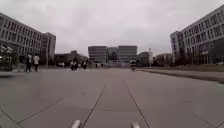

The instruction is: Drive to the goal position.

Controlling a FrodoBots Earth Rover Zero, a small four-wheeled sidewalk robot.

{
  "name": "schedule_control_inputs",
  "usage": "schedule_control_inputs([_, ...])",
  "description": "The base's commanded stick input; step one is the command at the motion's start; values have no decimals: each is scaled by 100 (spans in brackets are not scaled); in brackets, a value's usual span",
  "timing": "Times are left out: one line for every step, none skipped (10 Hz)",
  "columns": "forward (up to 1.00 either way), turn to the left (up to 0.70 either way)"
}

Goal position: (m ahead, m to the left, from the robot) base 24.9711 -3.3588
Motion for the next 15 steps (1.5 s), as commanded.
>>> schedule_control_inputs([0, 0])
schedule_control_inputs([0, 0])
schedule_control_inputs([0, 0])
schedule_control_inputs([4, 0])
schedule_control_inputs([27, 0])
schedule_control_inputs([67, 0])
schedule_control_inputs([100, 0])
schedule_control_inputs([100, 0])
schedule_control_inputs([100, 0])
schedule_control_inputs([100, 0])
schedule_control_inputs([100, 0])
schedule_control_inputs([100, 0])
schedule_control_inputs([100, 0])
schedule_control_inputs([100, 0])
schedule_control_inputs([100, 0])
